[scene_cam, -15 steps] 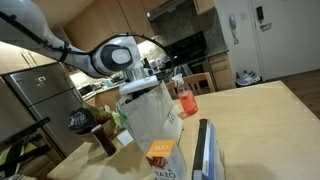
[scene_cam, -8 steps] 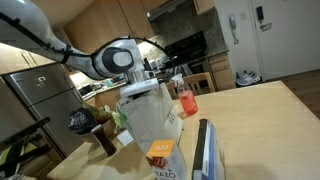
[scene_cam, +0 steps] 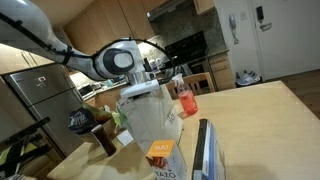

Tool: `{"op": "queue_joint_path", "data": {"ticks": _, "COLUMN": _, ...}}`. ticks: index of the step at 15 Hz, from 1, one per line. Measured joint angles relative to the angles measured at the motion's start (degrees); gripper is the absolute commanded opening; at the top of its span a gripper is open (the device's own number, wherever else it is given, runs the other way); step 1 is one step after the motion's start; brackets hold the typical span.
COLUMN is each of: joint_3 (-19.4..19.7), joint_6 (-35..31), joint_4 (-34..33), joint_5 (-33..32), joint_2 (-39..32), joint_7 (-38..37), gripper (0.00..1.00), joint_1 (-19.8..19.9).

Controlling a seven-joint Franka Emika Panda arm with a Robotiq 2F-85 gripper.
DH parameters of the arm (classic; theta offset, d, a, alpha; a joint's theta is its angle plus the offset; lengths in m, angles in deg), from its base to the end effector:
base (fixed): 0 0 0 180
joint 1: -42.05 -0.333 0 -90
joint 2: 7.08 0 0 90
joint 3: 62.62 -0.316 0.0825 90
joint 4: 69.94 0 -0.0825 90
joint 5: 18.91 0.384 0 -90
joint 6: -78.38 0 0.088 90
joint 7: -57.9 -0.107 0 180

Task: Unpack the objects from the carrier bag to the table

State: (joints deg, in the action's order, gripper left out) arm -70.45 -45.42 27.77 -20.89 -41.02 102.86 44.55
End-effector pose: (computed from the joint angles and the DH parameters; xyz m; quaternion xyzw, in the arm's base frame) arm 0.6576 0.0518 0.2406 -0.9023 -0.4253 0.0532 0.0458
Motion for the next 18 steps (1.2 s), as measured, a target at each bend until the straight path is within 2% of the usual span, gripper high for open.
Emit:
{"op": "queue_joint_path", "data": {"ticks": 9, "joint_3": 0.04, "joint_6": 0.67, "joint_4": -1.69, "joint_5": -2.28, "joint_2": -0.34, "joint_7": -0.24, "gripper": 1.0, "joint_1": -0.47}}
{"op": "queue_joint_path", "data": {"ticks": 18, "joint_3": 0.25, "joint_6": 6.79, "joint_4": -8.47, "joint_5": -6.88, "joint_2": -0.84, "joint_7": -0.53, "gripper": 1.0, "joint_1": -4.6}}
